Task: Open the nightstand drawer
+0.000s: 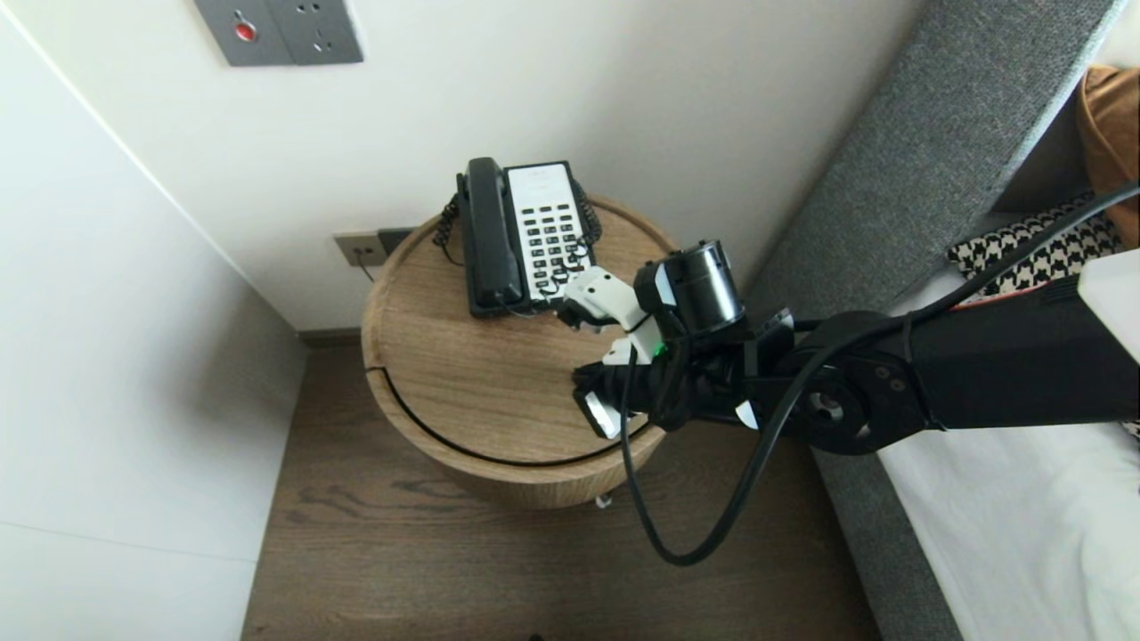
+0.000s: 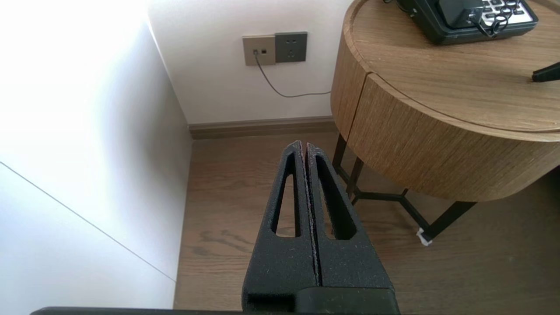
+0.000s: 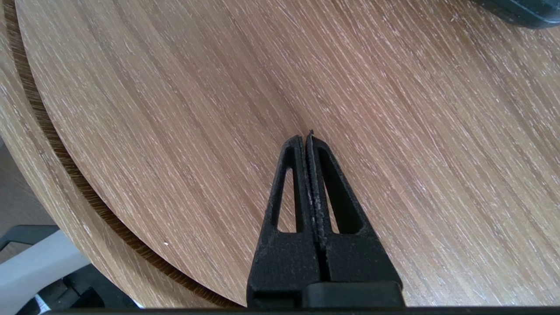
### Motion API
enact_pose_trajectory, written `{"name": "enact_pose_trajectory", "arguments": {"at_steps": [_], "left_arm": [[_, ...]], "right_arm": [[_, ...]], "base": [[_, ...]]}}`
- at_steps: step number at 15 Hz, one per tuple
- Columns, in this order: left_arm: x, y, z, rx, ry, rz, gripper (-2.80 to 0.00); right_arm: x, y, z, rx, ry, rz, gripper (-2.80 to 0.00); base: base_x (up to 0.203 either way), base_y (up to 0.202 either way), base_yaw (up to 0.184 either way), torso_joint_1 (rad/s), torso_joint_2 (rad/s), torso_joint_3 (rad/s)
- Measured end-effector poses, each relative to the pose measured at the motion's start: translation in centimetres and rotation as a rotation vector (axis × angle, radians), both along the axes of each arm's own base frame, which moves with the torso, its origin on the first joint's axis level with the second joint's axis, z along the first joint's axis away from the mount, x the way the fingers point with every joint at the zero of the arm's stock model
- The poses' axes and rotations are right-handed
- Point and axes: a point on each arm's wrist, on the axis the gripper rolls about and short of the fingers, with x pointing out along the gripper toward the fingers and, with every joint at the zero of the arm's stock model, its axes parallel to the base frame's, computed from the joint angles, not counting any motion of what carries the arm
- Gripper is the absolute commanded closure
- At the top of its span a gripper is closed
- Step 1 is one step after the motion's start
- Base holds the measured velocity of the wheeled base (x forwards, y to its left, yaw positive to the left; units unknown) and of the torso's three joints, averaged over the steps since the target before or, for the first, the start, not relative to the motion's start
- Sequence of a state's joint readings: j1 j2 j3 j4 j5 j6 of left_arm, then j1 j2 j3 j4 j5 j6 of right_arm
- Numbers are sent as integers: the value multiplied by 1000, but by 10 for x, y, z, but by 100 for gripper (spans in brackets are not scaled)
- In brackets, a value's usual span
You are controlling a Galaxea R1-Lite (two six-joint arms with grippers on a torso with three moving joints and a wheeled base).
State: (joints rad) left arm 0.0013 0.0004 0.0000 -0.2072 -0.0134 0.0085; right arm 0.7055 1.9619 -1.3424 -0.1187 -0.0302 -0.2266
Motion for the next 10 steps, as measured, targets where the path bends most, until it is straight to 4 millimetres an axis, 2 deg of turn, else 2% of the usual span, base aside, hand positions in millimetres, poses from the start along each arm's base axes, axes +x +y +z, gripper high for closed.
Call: {"name": "enact_pose_trajectory", "arguments": {"at_steps": [4,10], "left_arm": [[0,0,0,0,0,0,0],[0,0,0,-1,0,0,0]], "right_arm": [[-6,2,-9,-20,27,12,0],[-11,5,-12,-31,39,26,0]], "base": [[0,0,0,0,0,0],[0,0,0,0,0,0]]}}
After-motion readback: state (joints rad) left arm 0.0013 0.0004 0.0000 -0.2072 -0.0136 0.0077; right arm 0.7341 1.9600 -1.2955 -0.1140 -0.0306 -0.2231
